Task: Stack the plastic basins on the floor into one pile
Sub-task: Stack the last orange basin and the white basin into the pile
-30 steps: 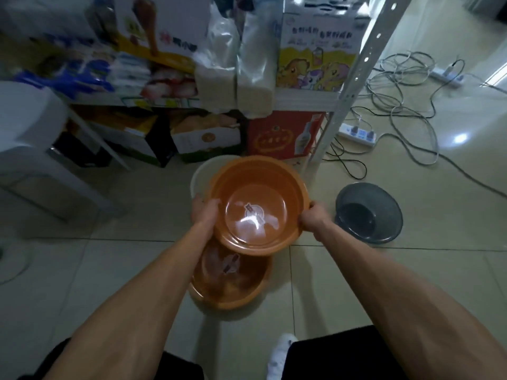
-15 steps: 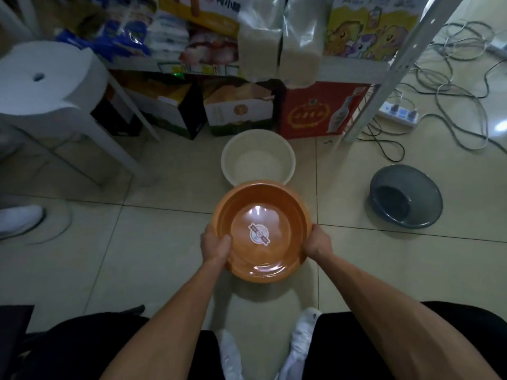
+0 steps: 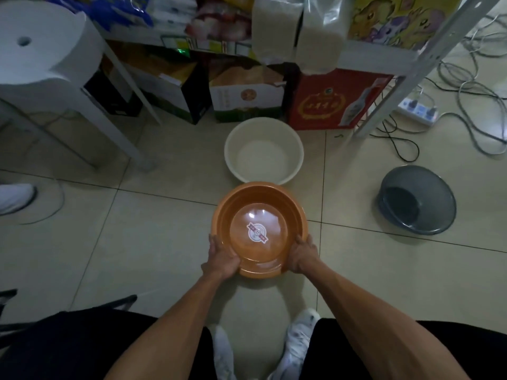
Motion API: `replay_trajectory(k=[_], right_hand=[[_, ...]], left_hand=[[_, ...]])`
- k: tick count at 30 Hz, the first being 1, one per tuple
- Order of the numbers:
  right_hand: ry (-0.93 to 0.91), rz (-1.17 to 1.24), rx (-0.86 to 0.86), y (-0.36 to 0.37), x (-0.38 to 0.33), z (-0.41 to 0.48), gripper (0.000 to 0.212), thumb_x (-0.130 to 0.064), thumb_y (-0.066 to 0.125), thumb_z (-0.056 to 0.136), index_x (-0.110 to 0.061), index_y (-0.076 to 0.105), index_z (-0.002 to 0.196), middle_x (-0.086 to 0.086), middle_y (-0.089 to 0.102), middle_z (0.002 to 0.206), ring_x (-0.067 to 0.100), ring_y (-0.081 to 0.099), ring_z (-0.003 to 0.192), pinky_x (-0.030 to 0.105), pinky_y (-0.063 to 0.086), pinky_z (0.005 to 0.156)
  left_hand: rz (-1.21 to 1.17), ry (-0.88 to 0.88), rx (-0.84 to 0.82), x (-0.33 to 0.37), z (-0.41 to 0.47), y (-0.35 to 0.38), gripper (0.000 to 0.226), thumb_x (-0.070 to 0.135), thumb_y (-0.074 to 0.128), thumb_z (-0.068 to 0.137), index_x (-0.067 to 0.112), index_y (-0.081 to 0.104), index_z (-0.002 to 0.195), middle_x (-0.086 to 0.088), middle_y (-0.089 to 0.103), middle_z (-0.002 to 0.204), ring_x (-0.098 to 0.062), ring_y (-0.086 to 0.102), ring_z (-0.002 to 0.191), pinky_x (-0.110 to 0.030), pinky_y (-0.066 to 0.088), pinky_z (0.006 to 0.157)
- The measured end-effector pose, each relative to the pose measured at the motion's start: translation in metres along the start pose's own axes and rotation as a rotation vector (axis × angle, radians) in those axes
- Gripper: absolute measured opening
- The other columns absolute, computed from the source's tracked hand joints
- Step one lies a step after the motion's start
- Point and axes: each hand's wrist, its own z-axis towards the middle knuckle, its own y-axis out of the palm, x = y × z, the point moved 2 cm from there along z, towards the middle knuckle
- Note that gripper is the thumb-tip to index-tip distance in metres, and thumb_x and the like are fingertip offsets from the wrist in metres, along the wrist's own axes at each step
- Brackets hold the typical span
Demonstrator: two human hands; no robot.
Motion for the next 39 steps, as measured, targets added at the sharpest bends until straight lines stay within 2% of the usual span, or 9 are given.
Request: replay_trajectory(k=[4, 7, 10, 12, 14, 18, 22, 25, 39], right_hand=[[-0.005, 0.180, -0.109, 0.023, 0.006, 0.023, 0.107, -0.062, 0.062, 0.078, -0.012, 0.015, 0.161, 0.015, 0.009, 0.169, 0.037, 0.007, 0.155, 0.049, 0.006, 0.125], [-0.038, 0.064, -0.119, 0.021, 0.010, 0.028, 0.127, -0.090, 0.043, 0.059, -0.030, -0.003, 0.161, 0.007, -0.001, 0.170, 0.037, 0.002, 0.157, 0.056, 0.002, 0.124], [-0.029, 0.406, 0.230, -0.004, 0.004, -0.002, 0.080, -0.052, 0.050, 0.091, -0.022, 0.015, 0.156, 0.009, 0.033, 0.155, 0.034, 0.057, 0.118, 0.044, 0.049, 0.100], [0.108, 0.689, 0.423, -0.009, 0.005, -0.019, 0.060, -0.037, 0.049, 0.100, -0.017, 0.024, 0.150, 0.010, 0.039, 0.141, 0.026, 0.063, 0.095, 0.032, 0.052, 0.081], [0.313, 0.866, 0.369, -0.003, 0.013, -0.019, 0.059, -0.033, 0.056, 0.096, -0.006, 0.036, 0.145, 0.021, 0.040, 0.148, 0.038, 0.065, 0.108, 0.041, 0.055, 0.091], [0.454, 0.878, 0.125, 0.016, 0.026, -0.006, 0.032, -0.030, 0.066, 0.084, -0.003, 0.073, 0.099, 0.017, 0.076, 0.100, 0.033, 0.073, 0.091, 0.042, 0.062, 0.083], [0.498, 0.938, 0.181, -0.004, 0.023, -0.031, 0.022, -0.024, 0.072, 0.082, -0.003, 0.069, 0.090, 0.017, 0.074, 0.093, 0.033, 0.070, 0.086, 0.041, 0.061, 0.076], [0.483, 0.965, 0.221, -0.026, 0.017, -0.067, 0.011, -0.014, 0.063, 0.086, -0.005, 0.062, 0.079, 0.019, 0.071, 0.094, 0.035, 0.066, 0.083, 0.036, 0.054, 0.068], [0.299, 0.993, 0.510, -0.181, 0.009, -0.120, 0.034, -0.028, 0.059, 0.093, 0.001, 0.076, 0.104, 0.024, 0.073, 0.108, 0.042, 0.068, 0.104, 0.035, 0.048, 0.076]], left_hand=[[0.152, -0.004, -0.030, -0.008, 0.008, -0.004, 0.117, 0.067, 0.057, 0.082, 0.022, -0.017, 0.160, 0.000, -0.026, 0.168, -0.030, 0.006, 0.158, -0.063, 0.014, 0.122], [-0.166, -0.016, 0.134, 0.006, 0.002, -0.003, 0.100, 0.041, 0.068, 0.081, 0.015, 0.011, 0.159, -0.009, 0.008, 0.168, -0.037, 0.038, 0.144, -0.054, 0.035, 0.116], [-0.680, -0.224, 0.212, 0.009, 0.007, -0.002, 0.072, 0.017, 0.066, 0.070, 0.006, 0.041, 0.137, -0.020, 0.061, 0.127, -0.038, 0.068, 0.105, -0.047, 0.058, 0.092], [-0.775, -0.262, 0.120, 0.003, 0.013, 0.000, 0.060, 0.016, 0.066, 0.066, 0.003, 0.054, 0.123, -0.020, 0.074, 0.099, -0.033, 0.074, 0.085, -0.040, 0.062, 0.072], [-0.812, -0.274, 0.064, -0.003, 0.014, 0.001, 0.044, 0.011, 0.072, 0.068, 0.001, 0.066, 0.110, -0.015, 0.077, 0.086, -0.028, 0.074, 0.075, -0.031, 0.059, 0.063], [-0.803, -0.236, 0.038, -0.007, 0.001, 0.003, 0.043, 0.005, 0.076, 0.064, 0.000, 0.073, 0.107, -0.015, 0.078, 0.095, -0.026, 0.069, 0.076, -0.029, 0.056, 0.065], [-0.854, -0.213, 0.187, 0.013, -0.027, -0.007, 0.031, -0.006, 0.068, 0.076, 0.017, 0.061, 0.095, -0.009, 0.069, 0.090, -0.032, 0.066, 0.090, -0.045, 0.058, 0.088], [-0.925, -0.193, 0.259, 0.026, -0.053, -0.019, 0.031, -0.009, 0.060, 0.071, 0.004, 0.071, 0.098, -0.019, 0.075, 0.098, -0.035, 0.071, 0.094, -0.044, 0.059, 0.086], [-0.937, 0.072, 0.318, 0.118, -0.062, -0.103, 0.037, 0.012, 0.067, 0.063, 0.006, 0.075, 0.098, -0.019, 0.077, 0.099, -0.030, 0.072, 0.089, -0.047, 0.060, 0.083]])
